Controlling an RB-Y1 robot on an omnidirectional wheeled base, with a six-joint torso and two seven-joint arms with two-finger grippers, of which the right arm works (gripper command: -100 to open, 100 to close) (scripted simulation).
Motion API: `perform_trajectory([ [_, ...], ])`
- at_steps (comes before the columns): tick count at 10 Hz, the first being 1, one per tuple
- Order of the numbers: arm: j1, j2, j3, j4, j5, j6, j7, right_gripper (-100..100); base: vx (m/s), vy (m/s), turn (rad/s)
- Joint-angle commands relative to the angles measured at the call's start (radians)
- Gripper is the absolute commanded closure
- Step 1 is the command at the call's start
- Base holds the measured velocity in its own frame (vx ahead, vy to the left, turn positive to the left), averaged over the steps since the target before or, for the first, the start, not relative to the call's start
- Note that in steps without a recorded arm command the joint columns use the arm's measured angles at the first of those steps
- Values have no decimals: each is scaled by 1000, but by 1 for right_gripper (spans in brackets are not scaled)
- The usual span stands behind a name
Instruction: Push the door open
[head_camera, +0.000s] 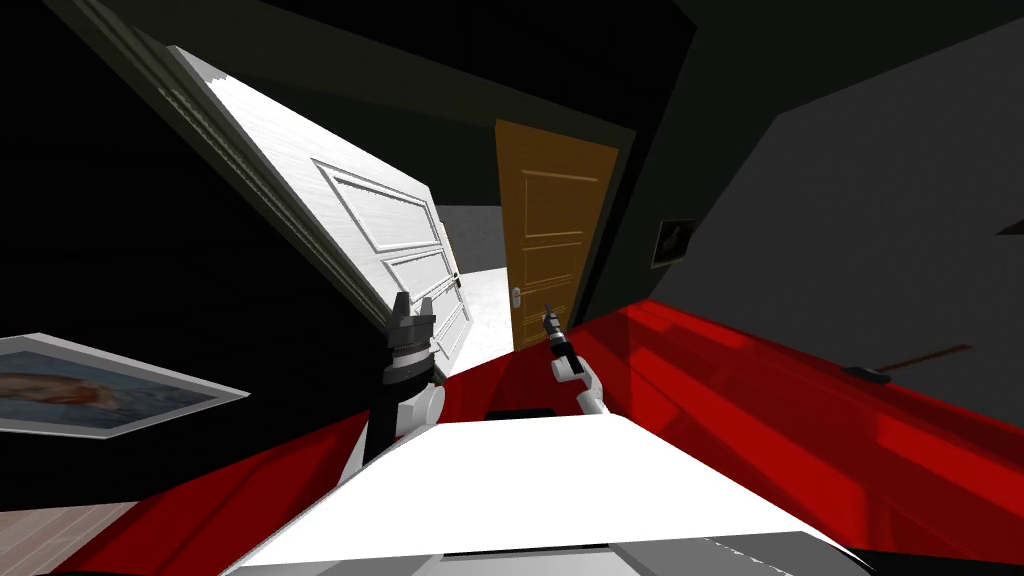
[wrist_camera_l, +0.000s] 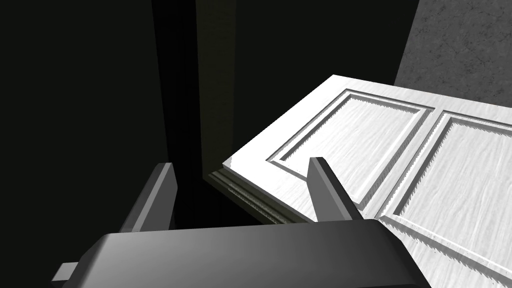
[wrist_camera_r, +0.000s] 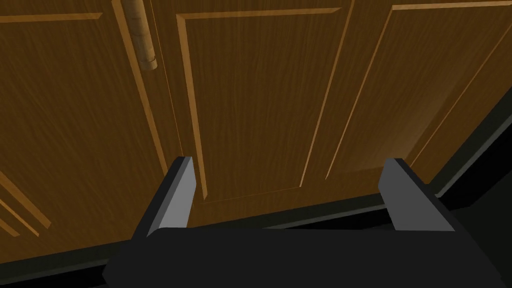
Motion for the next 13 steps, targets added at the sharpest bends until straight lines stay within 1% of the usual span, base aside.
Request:
perform_trajectory([
  [1, -17, 4, 6, 38, 4, 6, 0, -100, 75, -64, 62],
  [7, -91, 27, 24, 179, 19, 30, 3, -100, 89, -66, 59],
  [11, -132, 44, 33, 258, 27, 44, 5, -100, 83, -63, 48],
  [13, -165, 61, 41, 321, 34, 55, 6, -100, 126, -78, 82],
])
